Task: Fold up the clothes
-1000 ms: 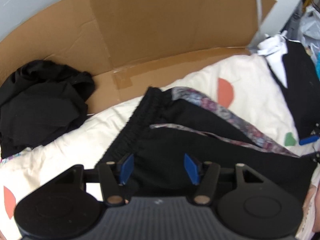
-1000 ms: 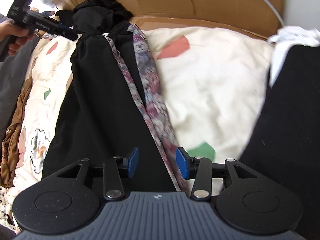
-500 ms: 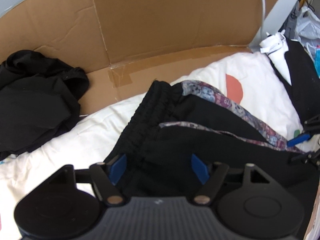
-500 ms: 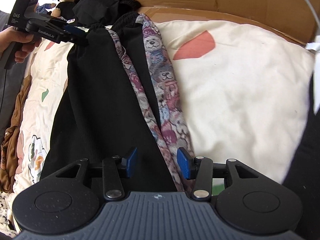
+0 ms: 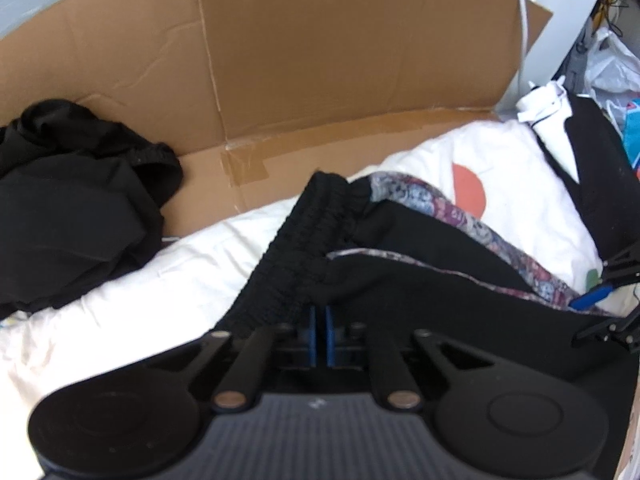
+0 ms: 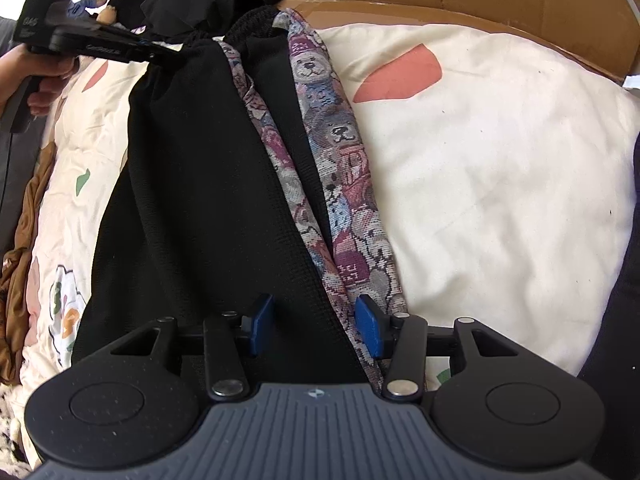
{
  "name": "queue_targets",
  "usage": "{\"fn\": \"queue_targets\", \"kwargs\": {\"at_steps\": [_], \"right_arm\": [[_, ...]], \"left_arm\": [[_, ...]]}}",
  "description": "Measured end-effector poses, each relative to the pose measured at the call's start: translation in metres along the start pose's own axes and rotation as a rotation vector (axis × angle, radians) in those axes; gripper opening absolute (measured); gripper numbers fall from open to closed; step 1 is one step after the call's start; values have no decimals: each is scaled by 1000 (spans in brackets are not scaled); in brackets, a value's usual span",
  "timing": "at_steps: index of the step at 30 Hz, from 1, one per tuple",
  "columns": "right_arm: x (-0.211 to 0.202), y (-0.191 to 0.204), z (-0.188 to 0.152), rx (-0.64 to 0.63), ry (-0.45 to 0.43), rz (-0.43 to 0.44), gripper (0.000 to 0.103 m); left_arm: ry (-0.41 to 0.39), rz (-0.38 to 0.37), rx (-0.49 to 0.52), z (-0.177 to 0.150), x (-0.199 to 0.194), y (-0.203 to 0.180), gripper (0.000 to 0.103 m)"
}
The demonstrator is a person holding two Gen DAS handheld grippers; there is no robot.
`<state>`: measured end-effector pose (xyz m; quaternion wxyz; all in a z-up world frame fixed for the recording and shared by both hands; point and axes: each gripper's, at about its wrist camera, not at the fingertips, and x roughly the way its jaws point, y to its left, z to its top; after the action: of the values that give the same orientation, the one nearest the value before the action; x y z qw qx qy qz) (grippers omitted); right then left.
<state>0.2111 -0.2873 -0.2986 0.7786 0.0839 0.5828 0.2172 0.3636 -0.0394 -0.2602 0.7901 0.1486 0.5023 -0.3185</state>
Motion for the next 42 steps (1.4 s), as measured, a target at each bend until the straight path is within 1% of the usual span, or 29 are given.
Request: {"fn": "queue_targets", "kwargs": {"at_steps": [2, 3, 5, 8, 9, 10, 12, 14, 18, 20, 21, 24, 26, 28, 30, 33, 35, 36, 40, 42], "right_arm": [[0, 0, 1, -2, -10, -8, 50], [0, 1, 1, -17, -19, -26, 50], [1, 1, 2, -29, -28, -45, 50], [1, 1, 4, -42, -54, -56, 50], [-1, 2, 5, -53, -69, -53, 50], [-3, 3, 6, -64, -86, -48, 50], [-6, 8, 10, -83, -110, -36, 49], [-8, 12, 13, -96, -128, -27, 49], [-2, 23, 26, -109, -133, -15, 49], [1, 27, 31, -114, -135, -11, 49], [3, 29, 33, -116, -136, -9, 49], [8, 39, 39, -132, -139, 10, 49], [9, 43, 40, -139, -138, 16, 49], [11, 47, 41, -142, -135, 23, 49], [13, 48, 42, -140, -134, 23, 49], [16, 49, 44, -133, -134, 22, 49], [19, 50, 46, -131, -135, 19, 49], [20, 50, 46, -132, -136, 19, 49], [27, 50, 45, -147, -127, 6, 49], [30, 50, 44, -158, -111, -15, 46]], "left_arm": [[-20, -1, 1, 1, -3, -1, 4], [-32, -1, 1, 2, -5, -1, 4], [-26, 11, 7, 4, -4, -4, 8], [-11, 33, 4, 5, 3, -6, 27], [-11, 31, 1, 5, 5, -6, 39], [-13, 23, -7, 4, 6, -6, 47], [-21, 9, -21, 4, 8, -4, 52], [-29, 14, -37, 5, 9, -2, 52], [-34, 24, -55, 6, 14, 0, 52], [-31, 55, -48, 6, 18, 1, 52], [-36, 67, -57, 6, 19, 3, 54], [-46, 54, -89, 5, 20, 9, 60], [-41, 59, -75, 5, 22, 9, 64], [-39, 64, -81, 5, 25, 10, 72], [-37, 68, -86, 5, 28, 11, 78], [-22, 36, -118, 3, 36, 16, 77], [-27, 5, -136, 0, 37, 18, 63], [-28, -11, -140, -1, 37, 19, 55], [-41, -14, -112, -2, 31, 16, 46], [-64, -15, -101, -3, 24, 14, 44]]}}
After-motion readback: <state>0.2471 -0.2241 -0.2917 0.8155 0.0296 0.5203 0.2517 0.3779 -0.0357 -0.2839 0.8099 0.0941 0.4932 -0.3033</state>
